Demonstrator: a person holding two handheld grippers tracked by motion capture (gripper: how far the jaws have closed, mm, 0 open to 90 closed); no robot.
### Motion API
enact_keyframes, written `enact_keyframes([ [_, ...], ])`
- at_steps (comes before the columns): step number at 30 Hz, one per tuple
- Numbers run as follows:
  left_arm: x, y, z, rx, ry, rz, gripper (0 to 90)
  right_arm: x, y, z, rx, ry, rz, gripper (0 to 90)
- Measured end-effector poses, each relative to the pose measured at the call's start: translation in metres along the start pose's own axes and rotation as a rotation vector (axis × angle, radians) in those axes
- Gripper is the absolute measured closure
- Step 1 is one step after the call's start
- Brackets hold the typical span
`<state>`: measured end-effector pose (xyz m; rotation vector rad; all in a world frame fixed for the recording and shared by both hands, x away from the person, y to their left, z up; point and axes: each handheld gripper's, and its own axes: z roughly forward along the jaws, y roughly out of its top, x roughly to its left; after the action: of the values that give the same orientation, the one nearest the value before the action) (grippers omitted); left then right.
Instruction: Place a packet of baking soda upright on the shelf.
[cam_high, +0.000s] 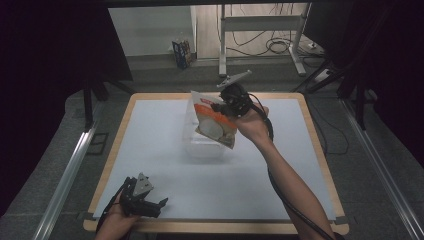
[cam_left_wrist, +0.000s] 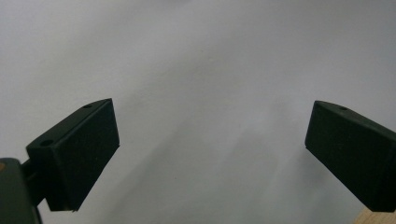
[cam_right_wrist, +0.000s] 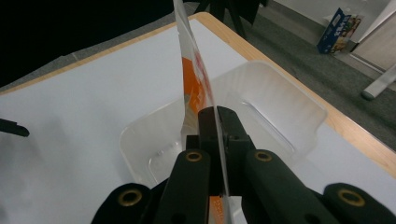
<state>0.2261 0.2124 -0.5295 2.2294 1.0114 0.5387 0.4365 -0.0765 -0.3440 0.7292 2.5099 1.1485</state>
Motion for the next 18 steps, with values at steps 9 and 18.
enact_keyframes([
  [9, 0.0, 0.0, 0.0, -0.005, -0.002, -0.007, 2.9, 0.011, 0.011, 0.021, -0.013, 0.028, -0.015, 88.7],
  [18, 0.0, 0.0, -0.001, -0.003, 0.0, -0.002, 2.9, 0.013, 0.005, 0.04, 0.02, 0.024, -0.01, 88.7],
])
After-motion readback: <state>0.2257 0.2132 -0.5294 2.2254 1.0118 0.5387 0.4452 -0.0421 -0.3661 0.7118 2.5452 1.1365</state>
